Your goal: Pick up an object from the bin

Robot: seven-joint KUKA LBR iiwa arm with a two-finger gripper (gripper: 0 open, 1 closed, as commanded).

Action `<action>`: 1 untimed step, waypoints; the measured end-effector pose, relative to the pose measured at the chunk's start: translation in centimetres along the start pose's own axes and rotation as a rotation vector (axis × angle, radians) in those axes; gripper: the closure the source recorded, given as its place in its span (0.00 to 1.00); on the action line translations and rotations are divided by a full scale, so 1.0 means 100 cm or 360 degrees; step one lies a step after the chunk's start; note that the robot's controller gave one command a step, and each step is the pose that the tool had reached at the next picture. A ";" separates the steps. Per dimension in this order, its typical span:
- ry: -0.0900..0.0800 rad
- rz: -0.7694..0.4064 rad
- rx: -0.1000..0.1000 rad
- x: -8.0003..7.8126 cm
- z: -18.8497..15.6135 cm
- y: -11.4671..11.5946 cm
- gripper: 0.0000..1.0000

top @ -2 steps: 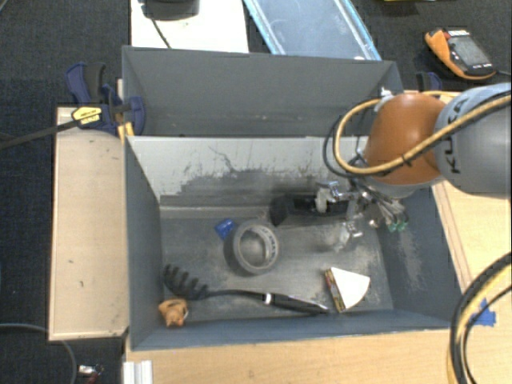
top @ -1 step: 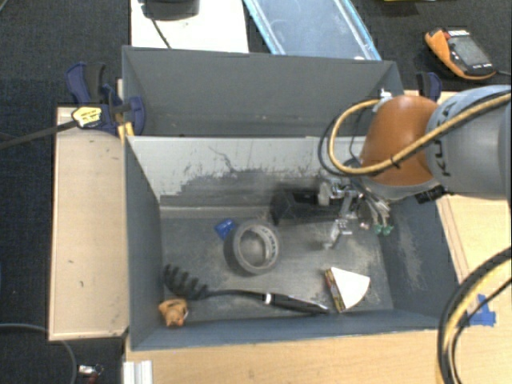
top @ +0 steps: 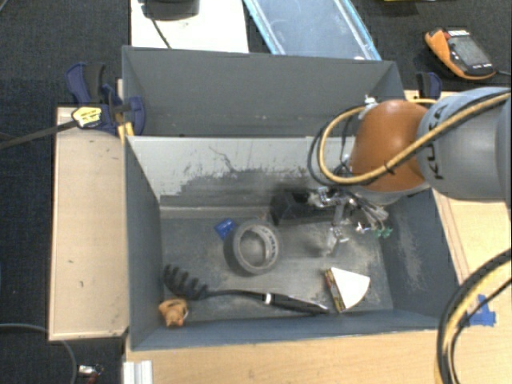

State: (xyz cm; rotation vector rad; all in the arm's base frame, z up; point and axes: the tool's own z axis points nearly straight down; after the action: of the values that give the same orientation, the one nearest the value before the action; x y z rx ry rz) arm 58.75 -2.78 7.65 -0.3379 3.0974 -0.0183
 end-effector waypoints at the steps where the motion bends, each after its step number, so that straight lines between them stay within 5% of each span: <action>1: -0.0047 0.0430 -0.0010 0.000 0.000 -0.009 1.00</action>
Offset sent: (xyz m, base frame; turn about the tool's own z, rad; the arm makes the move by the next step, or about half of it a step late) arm 0.0000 0.0000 0.0000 0.0000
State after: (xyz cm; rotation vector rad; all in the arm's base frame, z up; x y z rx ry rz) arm 58.94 -3.64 7.65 0.0815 3.0848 0.0021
